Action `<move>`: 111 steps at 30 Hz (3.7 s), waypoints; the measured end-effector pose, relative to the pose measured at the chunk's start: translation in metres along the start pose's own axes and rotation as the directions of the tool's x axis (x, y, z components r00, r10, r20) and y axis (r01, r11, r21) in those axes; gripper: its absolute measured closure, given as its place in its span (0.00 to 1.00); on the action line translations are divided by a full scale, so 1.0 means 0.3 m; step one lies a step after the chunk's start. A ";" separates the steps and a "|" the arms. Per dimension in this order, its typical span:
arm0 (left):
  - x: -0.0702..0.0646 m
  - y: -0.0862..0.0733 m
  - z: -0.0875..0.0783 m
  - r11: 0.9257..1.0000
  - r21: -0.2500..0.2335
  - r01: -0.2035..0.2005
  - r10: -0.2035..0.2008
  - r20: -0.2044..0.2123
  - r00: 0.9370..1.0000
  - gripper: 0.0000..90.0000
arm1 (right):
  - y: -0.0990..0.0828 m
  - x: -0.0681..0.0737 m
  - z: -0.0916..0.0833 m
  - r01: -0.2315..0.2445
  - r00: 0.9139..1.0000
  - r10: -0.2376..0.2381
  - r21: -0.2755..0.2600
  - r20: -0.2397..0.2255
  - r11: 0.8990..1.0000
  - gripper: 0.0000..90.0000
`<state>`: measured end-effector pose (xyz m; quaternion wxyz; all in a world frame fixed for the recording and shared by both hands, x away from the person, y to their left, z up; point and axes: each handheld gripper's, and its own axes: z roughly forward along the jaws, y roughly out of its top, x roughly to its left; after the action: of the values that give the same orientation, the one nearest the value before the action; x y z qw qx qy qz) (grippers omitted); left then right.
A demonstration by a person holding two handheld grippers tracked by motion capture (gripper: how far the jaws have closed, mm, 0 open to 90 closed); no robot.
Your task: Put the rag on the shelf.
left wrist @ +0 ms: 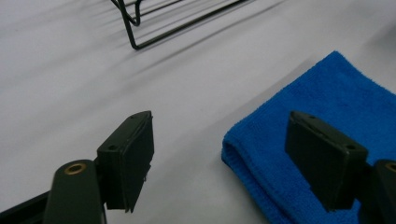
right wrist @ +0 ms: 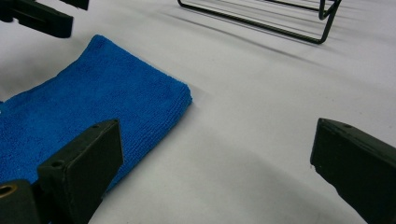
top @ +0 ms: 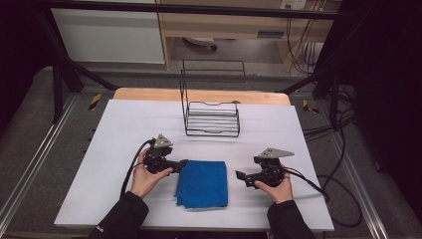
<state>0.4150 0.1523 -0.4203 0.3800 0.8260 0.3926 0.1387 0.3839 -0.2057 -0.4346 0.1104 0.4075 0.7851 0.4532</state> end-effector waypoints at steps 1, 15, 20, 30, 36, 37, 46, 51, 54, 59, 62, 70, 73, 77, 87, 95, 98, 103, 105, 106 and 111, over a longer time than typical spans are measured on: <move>-0.002 -0.004 0.009 1.000 0.004 0.004 -0.004 0.002 1.000 0.29 | 0.000 0.000 0.001 0.000 1.000 0.000 0.001 0.000 1.000 0.04; -0.010 -0.032 0.074 0.996 0.077 0.038 -0.041 0.036 0.999 0.63 | -0.003 0.002 0.010 -0.001 1.000 0.001 0.018 -0.015 1.000 0.05; -0.014 -0.032 0.085 0.995 0.086 0.054 -0.059 0.055 0.997 0.72 | -0.003 0.002 0.012 -0.005 1.000 0.006 0.024 -0.020 1.000 0.05; -0.023 -0.033 0.091 0.993 0.098 0.057 -0.065 0.075 0.995 0.83 | 0.000 0.003 0.012 -0.021 0.999 0.022 0.017 -0.025 1.000 0.05; -0.033 -0.034 0.091 0.994 0.091 0.056 -0.062 0.070 0.996 0.90 | 0.006 0.003 0.014 -0.022 0.999 0.022 0.001 -0.026 1.000 0.03; -0.034 -0.035 0.091 0.994 0.090 0.057 -0.064 0.068 0.996 0.91 | 0.009 0.005 0.016 -0.024 0.999 0.024 0.001 -0.023 1.000 0.02; -0.038 -0.041 0.094 0.995 0.077 0.062 -0.066 0.057 0.996 0.91 | 0.051 0.040 0.061 0.005 1.000 -0.004 0.016 -0.007 1.000 0.06; -0.041 -0.046 0.094 0.996 0.067 0.059 -0.063 0.054 0.997 0.91 | 0.089 0.057 0.119 -0.011 1.000 0.012 0.041 -0.013 0.999 0.17; -0.042 -0.047 0.094 0.996 0.065 0.059 -0.063 0.052 0.997 0.91 | 0.101 0.065 0.158 -0.015 1.000 0.015 0.064 -0.007 0.998 0.23; -0.040 -0.047 0.094 0.996 0.064 0.058 -0.062 0.056 0.997 0.91 | 0.091 0.069 0.197 -0.017 1.000 0.016 0.080 0.005 0.997 0.41; -0.039 -0.049 0.094 0.997 0.061 0.054 -0.057 0.058 0.997 0.91 | 0.085 0.070 0.204 -0.019 1.000 0.018 0.091 0.008 0.996 0.51; -0.041 -0.051 0.094 0.998 0.056 0.038 -0.041 0.054 0.998 0.91 | 0.064 0.075 0.230 -0.025 1.000 0.025 0.134 0.002 0.991 0.67; -0.040 -0.051 0.094 0.998 0.055 0.034 -0.038 0.056 0.998 0.91 | 0.063 0.078 0.230 -0.040 0.999 0.042 0.140 -0.009 0.989 0.75; -0.041 -0.053 0.093 0.998 0.052 0.031 -0.034 0.055 0.998 0.91 | 0.060 0.083 0.232 -0.067 0.997 0.071 0.148 -0.020 0.987 0.85; -0.032 -0.056 0.090 0.998 0.042 0.056 -0.059 0.070 0.996 0.92 | 0.069 0.081 0.225 -0.116 0.991 0.124 0.162 -0.043 0.980 0.95; -0.036 -0.050 0.063 0.998 0.009 0.062 -0.062 0.069 0.996 0.93 | 0.088 0.088 0.189 -0.124 0.989 0.132 0.118 -0.066 0.985 0.95; -0.034 -0.046 0.044 0.997 -0.015 0.071 -0.070 0.077 0.995 0.93 | 0.094 0.094 0.171 -0.124 0.988 0.132 0.092 -0.077 0.988 0.95; -0.039 -0.037 0.012 0.996 -0.053 0.068 -0.064 0.083 0.995 0.93 | 0.101 0.099 0.149 -0.109 0.989 0.114 0.060 -0.089 0.992 0.95; -0.042 -0.035 0.002 0.996 -0.062 0.064 -0.058 0.082 0.995 0.93 | 0.104 0.101 0.142 -0.109 0.989 0.113 0.048 -0.095 0.993 0.95; -0.043 -0.033 -0.003 0.996 -0.069 0.057 -0.052 0.074 0.996 0.93 | 0.106 0.102 0.139 -0.110 0.989 0.114 0.044 -0.094 0.993 0.95; -0.052 -0.024 -0.025 0.994 -0.095 0.051 -0.044 0.076 0.996 0.93 | 0.112 0.103 0.121 -0.101 0.989 0.103 0.019 -0.102 0.995 0.95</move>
<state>0.3970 0.1475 -0.4196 0.4371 0.8015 0.3906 0.1179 0.4018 -0.1517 -0.4219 0.0437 0.4239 0.7710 0.4732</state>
